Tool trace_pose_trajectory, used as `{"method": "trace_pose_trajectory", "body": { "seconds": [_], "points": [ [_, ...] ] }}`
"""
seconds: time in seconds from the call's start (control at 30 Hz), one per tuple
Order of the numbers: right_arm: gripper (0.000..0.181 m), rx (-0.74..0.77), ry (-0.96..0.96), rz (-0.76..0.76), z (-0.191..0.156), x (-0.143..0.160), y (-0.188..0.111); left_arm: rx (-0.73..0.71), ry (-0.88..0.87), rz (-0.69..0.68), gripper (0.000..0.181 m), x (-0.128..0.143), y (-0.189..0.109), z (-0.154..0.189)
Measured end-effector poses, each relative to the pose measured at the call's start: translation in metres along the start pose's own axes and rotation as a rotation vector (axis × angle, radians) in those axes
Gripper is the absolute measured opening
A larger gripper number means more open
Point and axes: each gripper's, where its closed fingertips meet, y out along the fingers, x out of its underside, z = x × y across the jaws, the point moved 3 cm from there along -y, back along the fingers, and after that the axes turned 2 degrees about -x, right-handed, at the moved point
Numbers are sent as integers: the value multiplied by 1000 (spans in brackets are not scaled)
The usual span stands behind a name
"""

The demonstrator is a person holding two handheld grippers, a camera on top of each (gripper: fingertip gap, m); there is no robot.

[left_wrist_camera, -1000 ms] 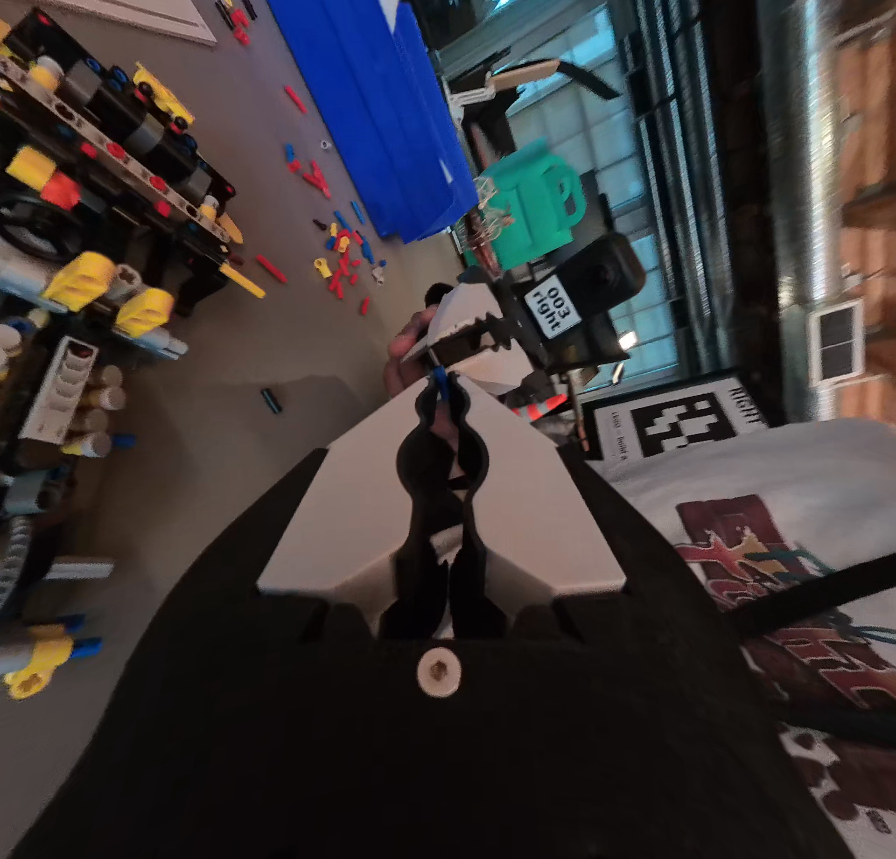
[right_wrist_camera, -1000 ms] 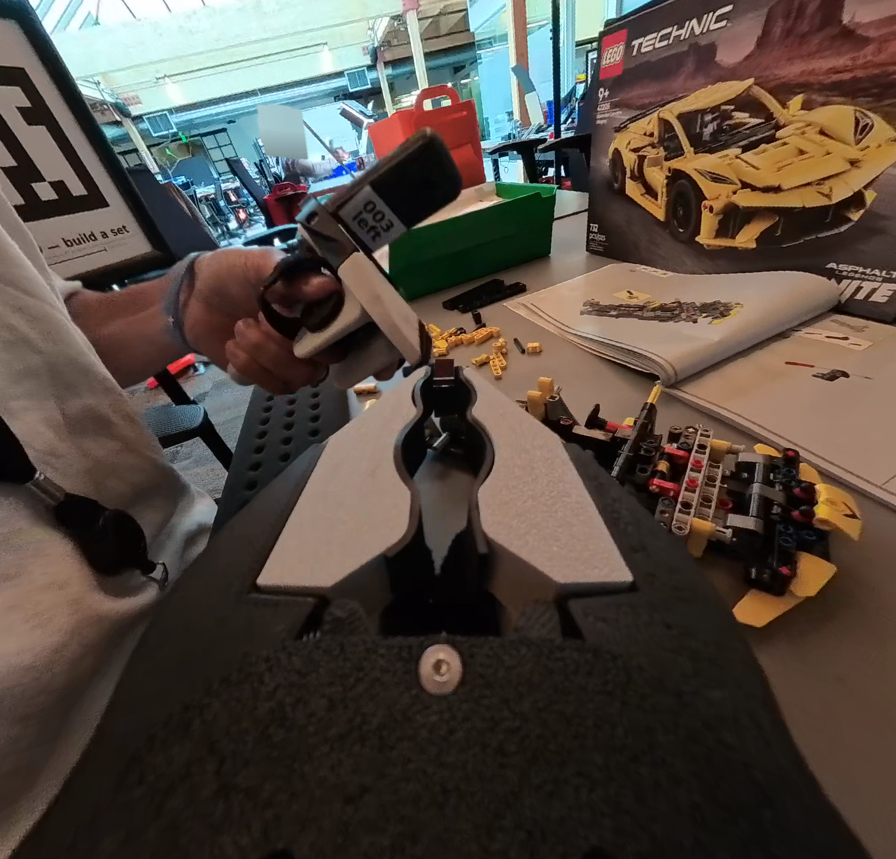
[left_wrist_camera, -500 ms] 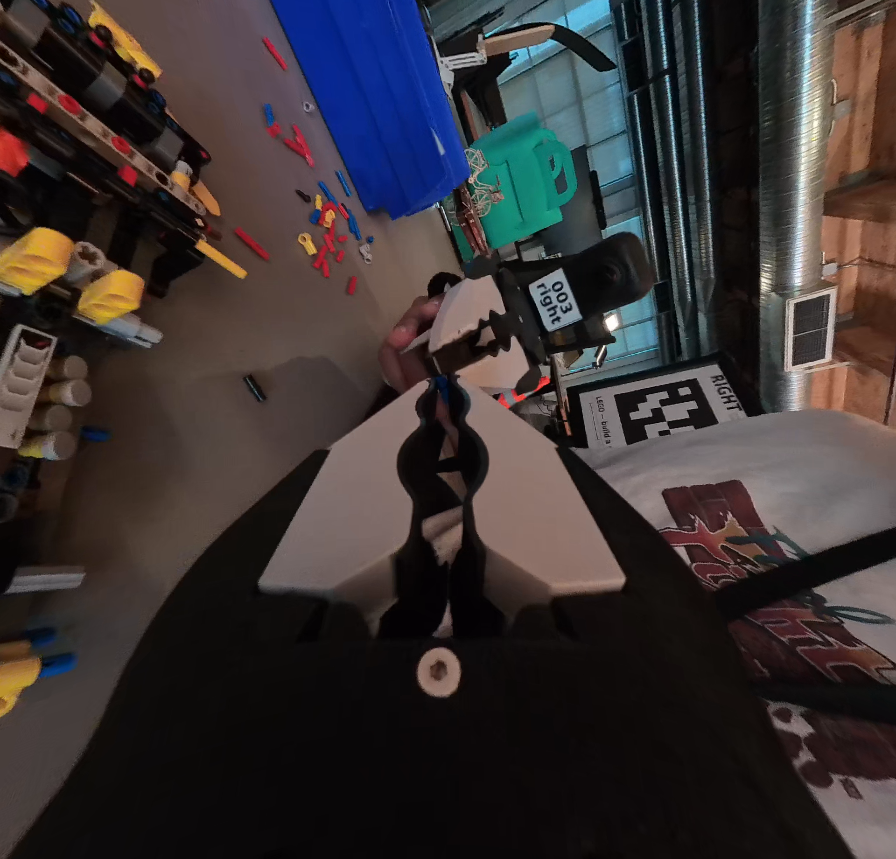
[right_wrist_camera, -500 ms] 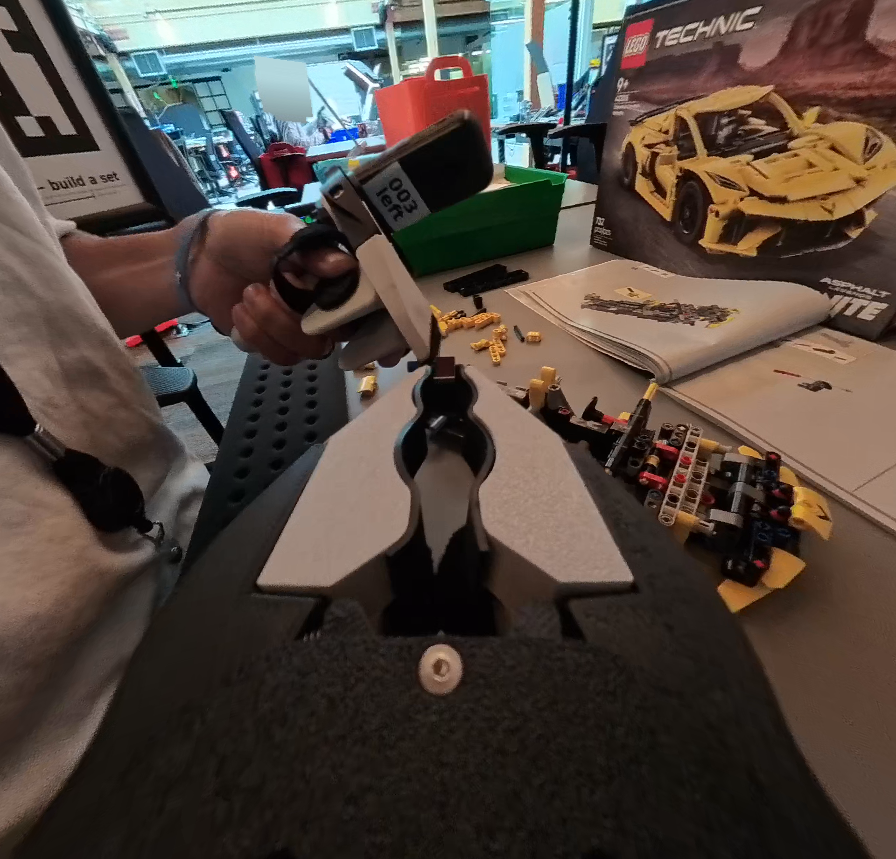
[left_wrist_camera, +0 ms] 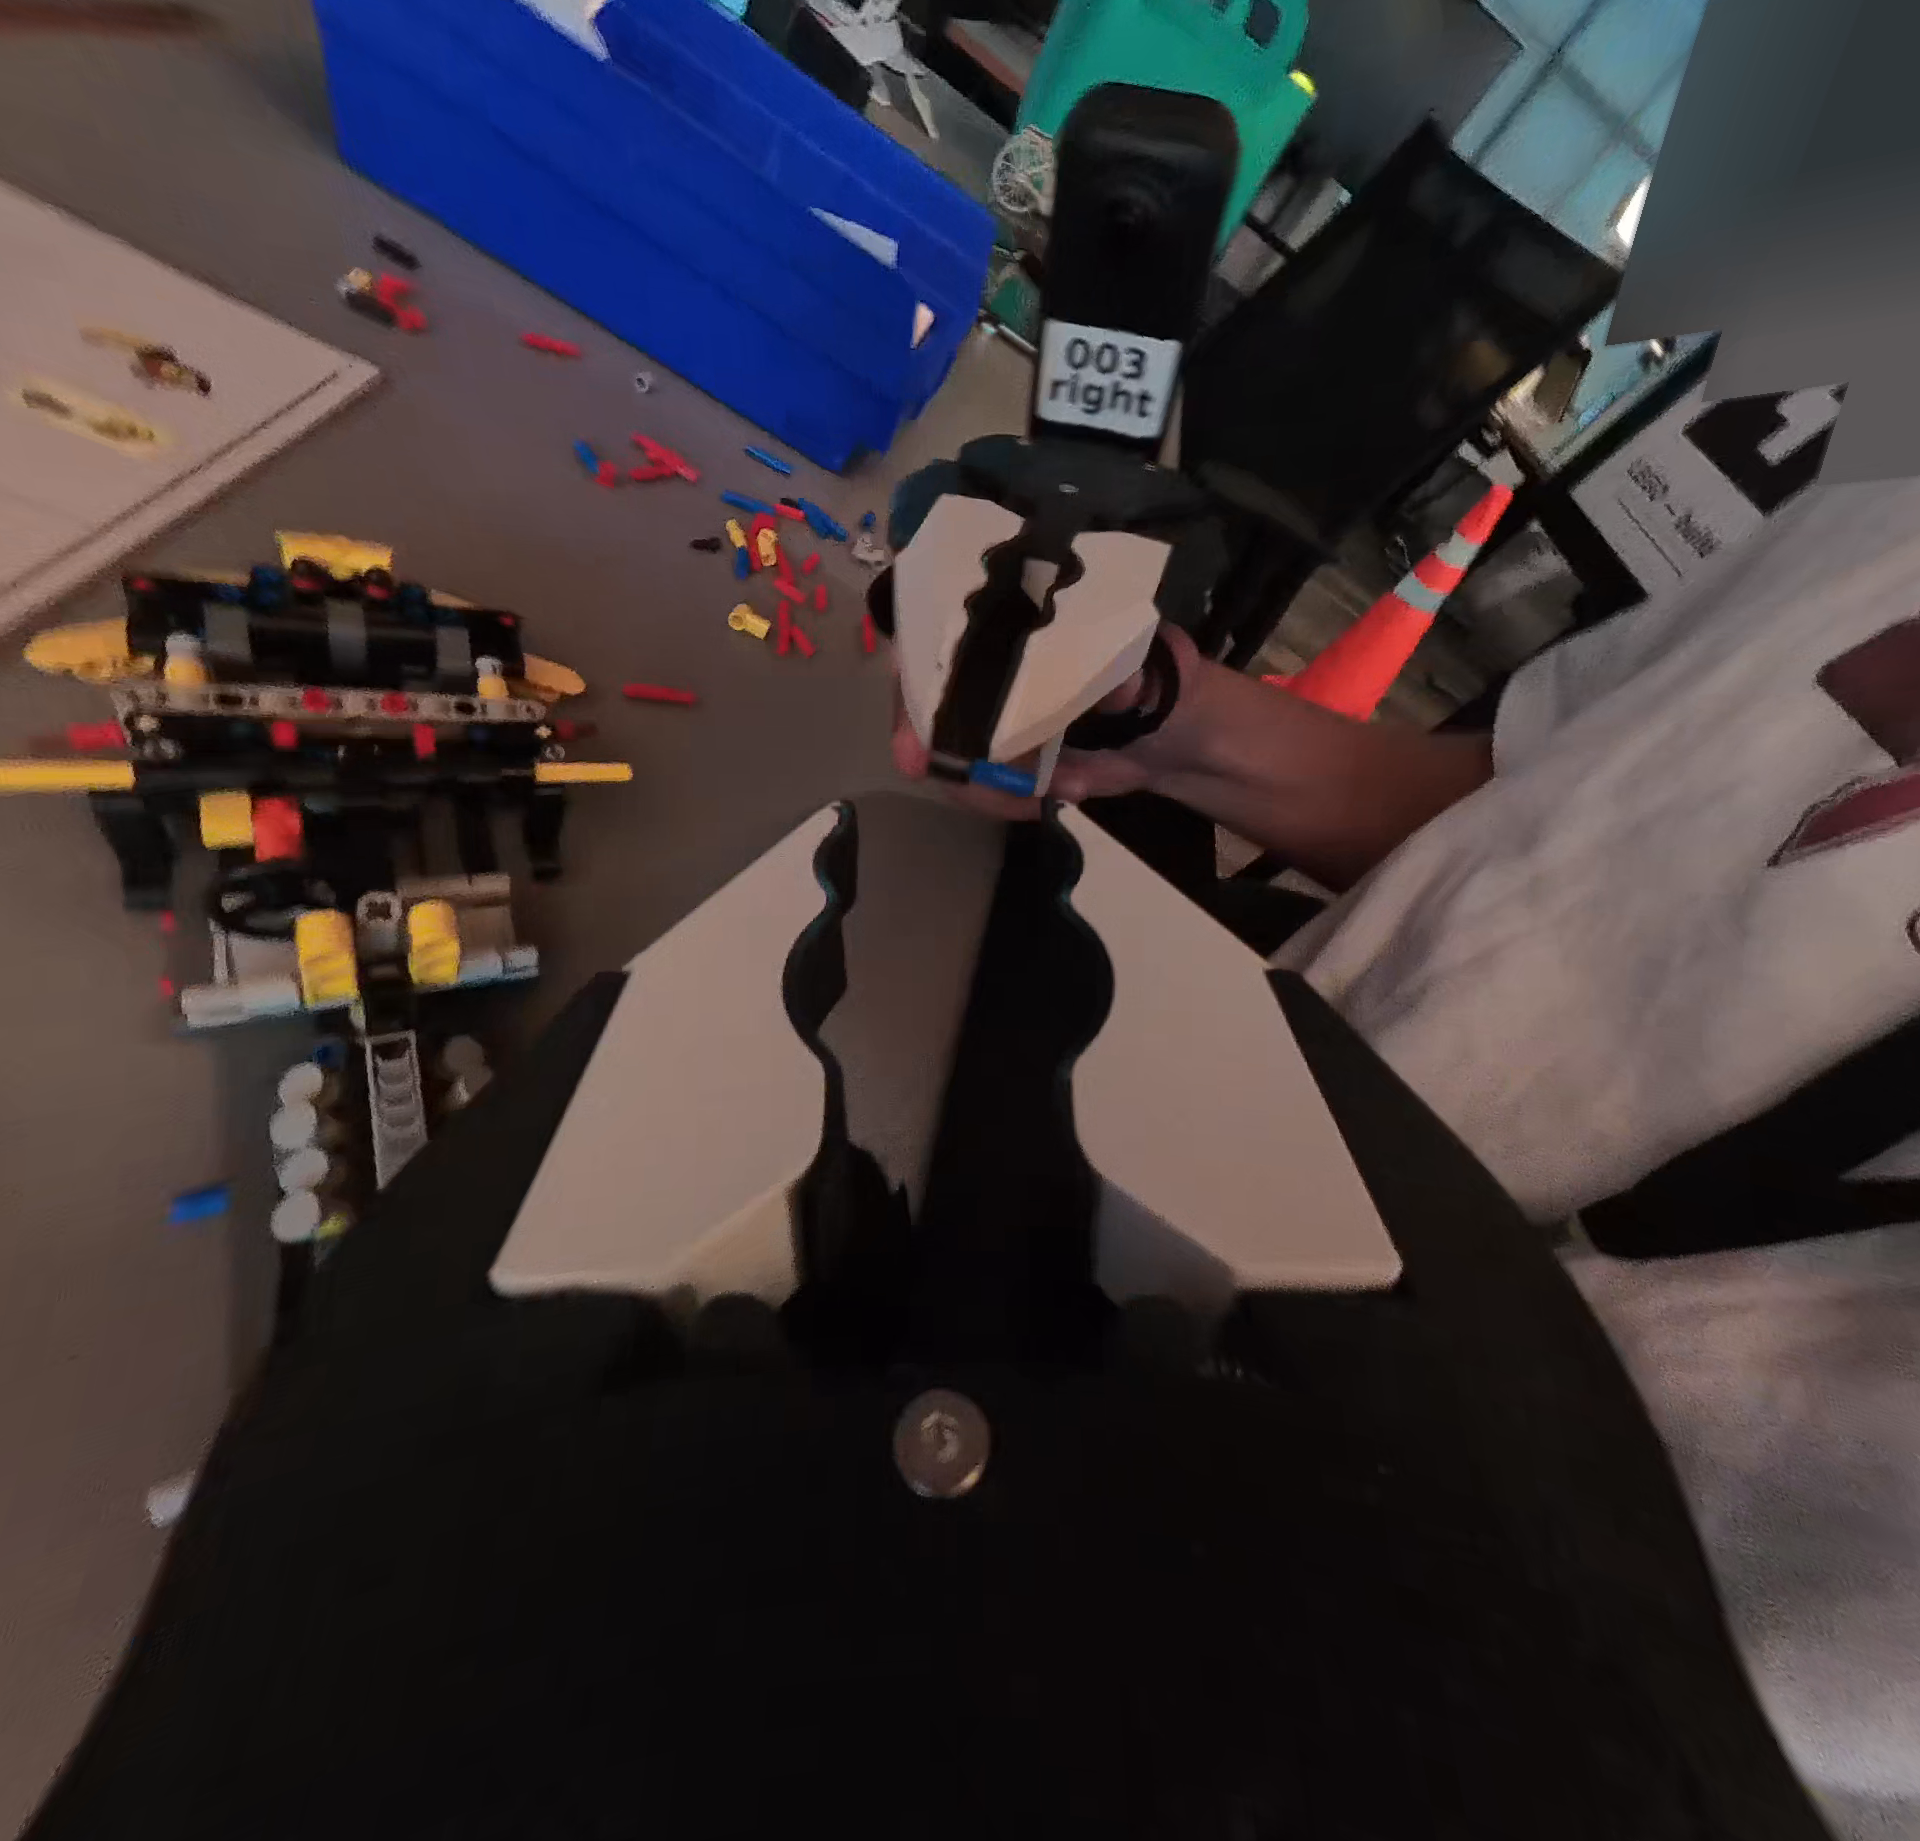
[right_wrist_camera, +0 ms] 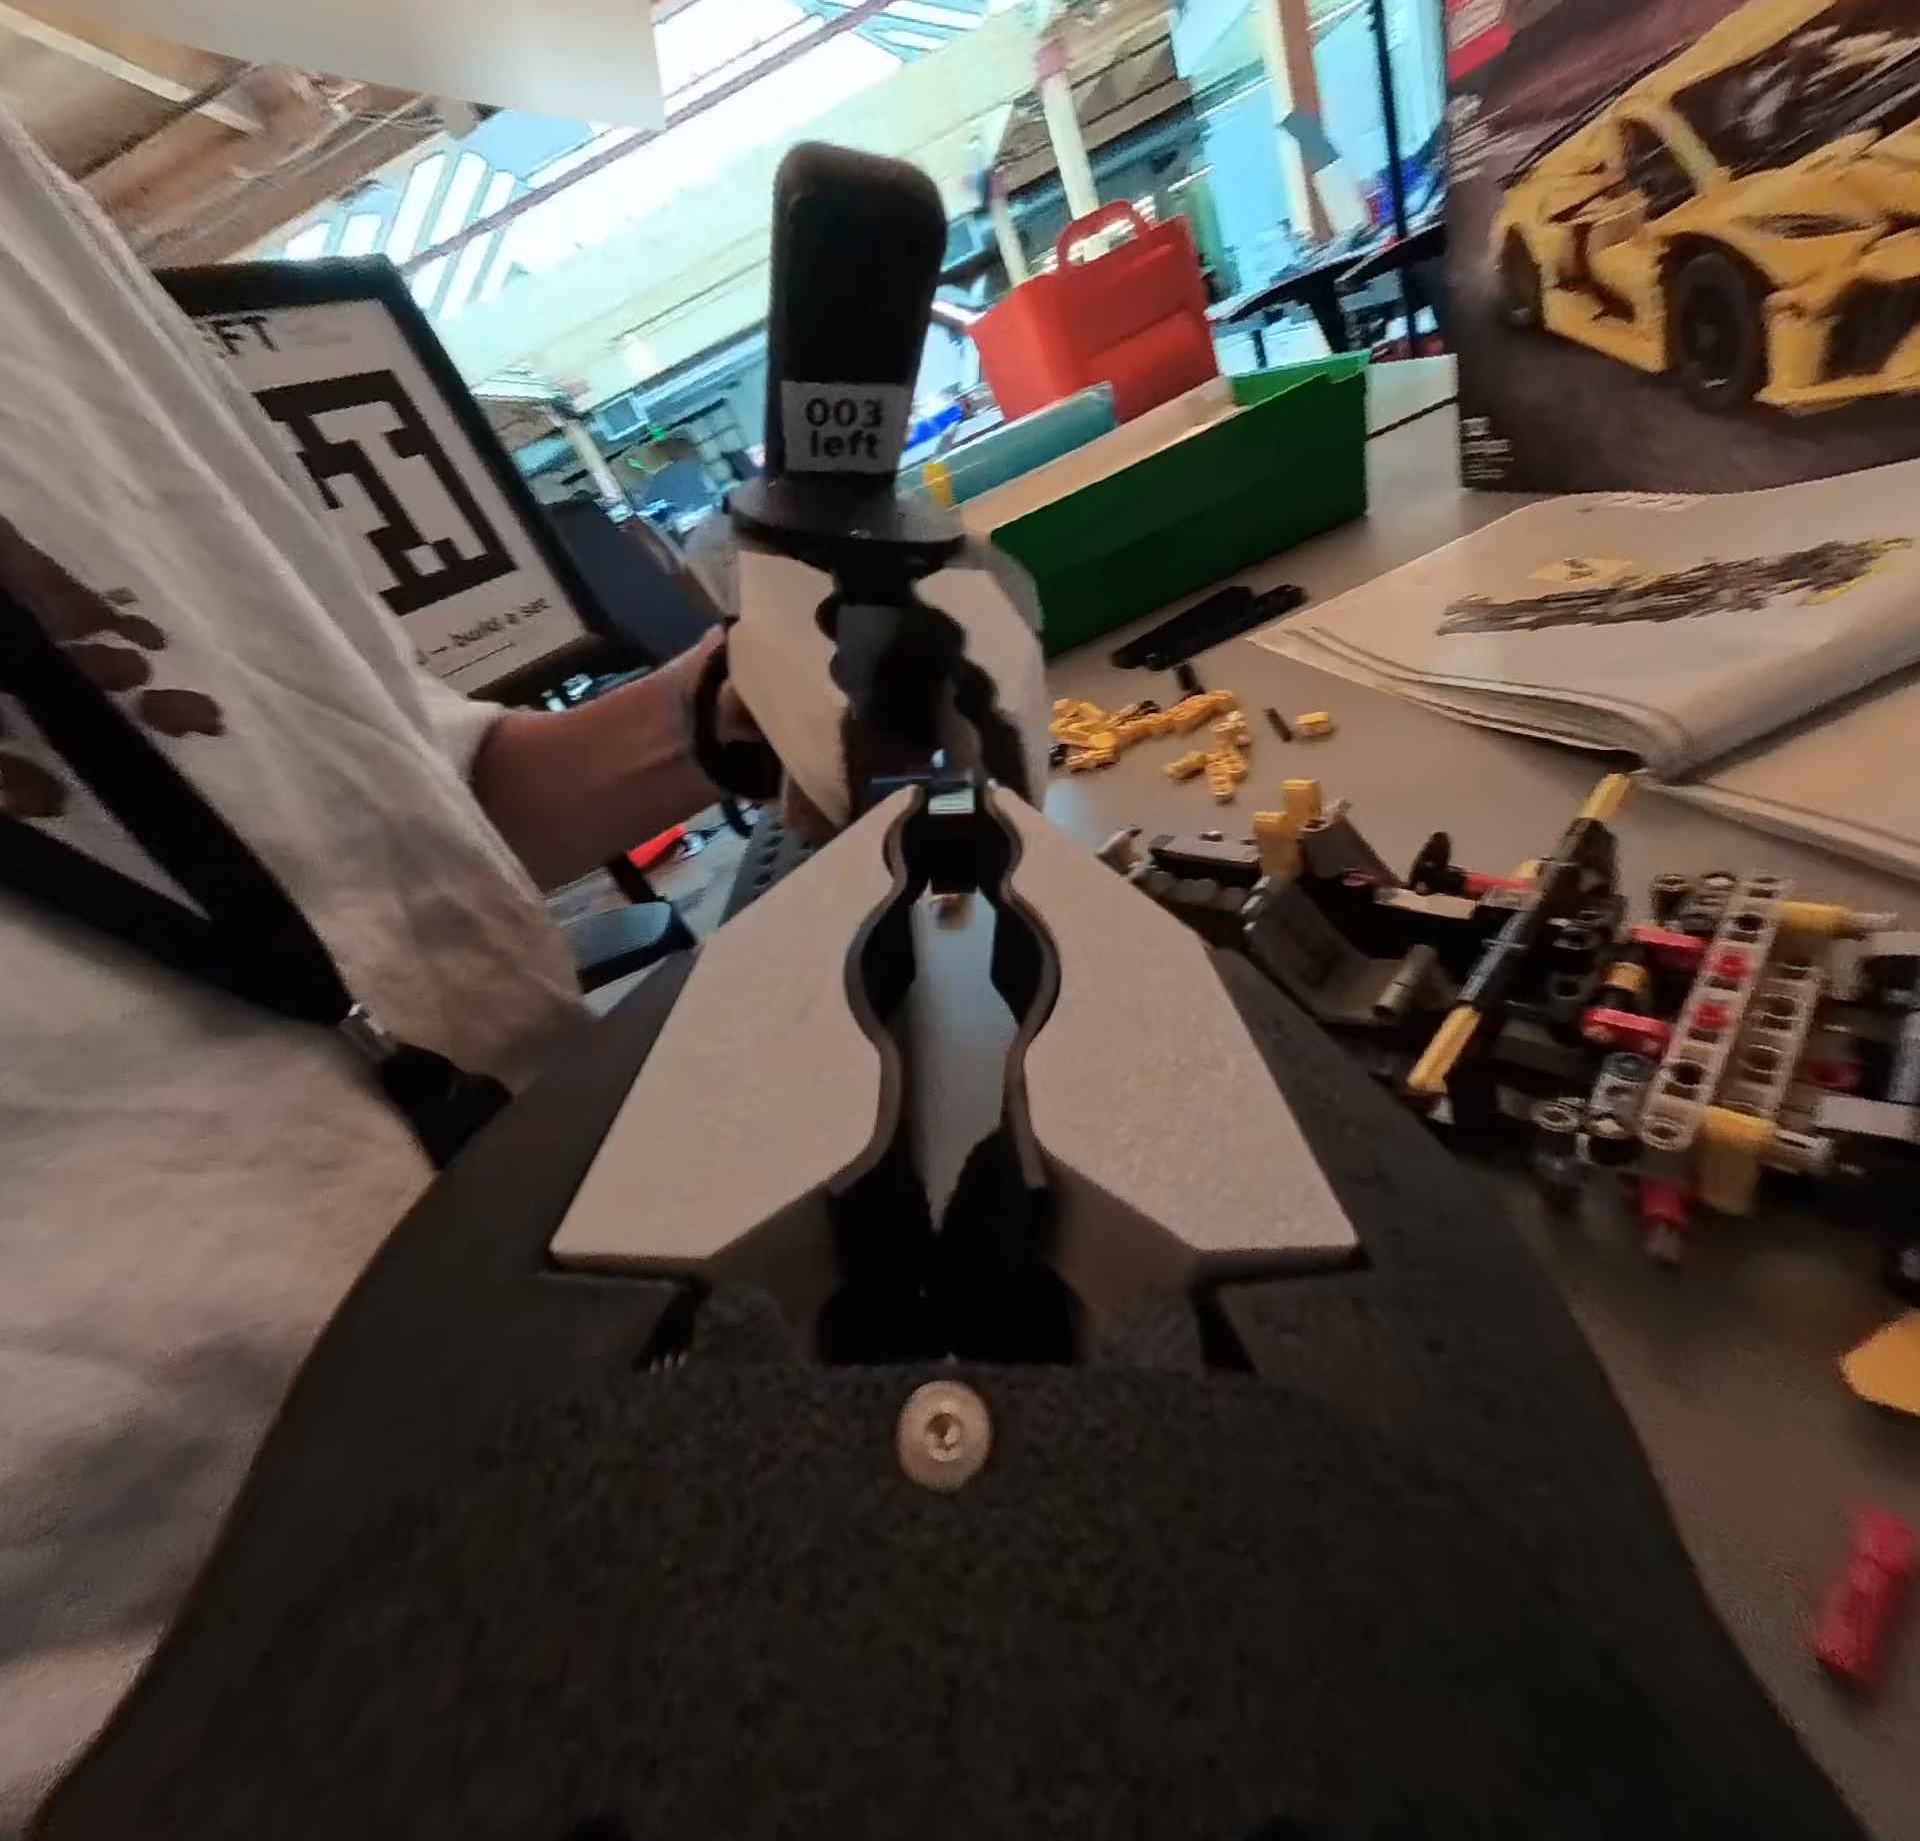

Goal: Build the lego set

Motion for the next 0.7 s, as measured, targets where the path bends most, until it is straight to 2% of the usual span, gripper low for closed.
{"method": "trace_pose_trajectory", "body": {
  "seconds": [0.13, 0.2, 0.27, 0.5, 0.7],
  "points": [
    [7, -54, 18, -52, -5, 6, 4, 86, 118, -58, 36, 4, -1, 9],
    [8, -61, 16, -76, -6, 9, 6, 86, 152, -83, 35, 5, -1, 9],
    [8, -60, 5, -97, -7, 12, 7, 101, 167, -135, 23, 10, 0, 9],
    [8, -58, -46, -221, -12, 21, 7, 110, 286, -227, 20, 20, 3, 13],
    [9, -58, -101, -326, -20, 29, 5, 165, 258, -269, 16, 30, 6, 16]
  ]
}}
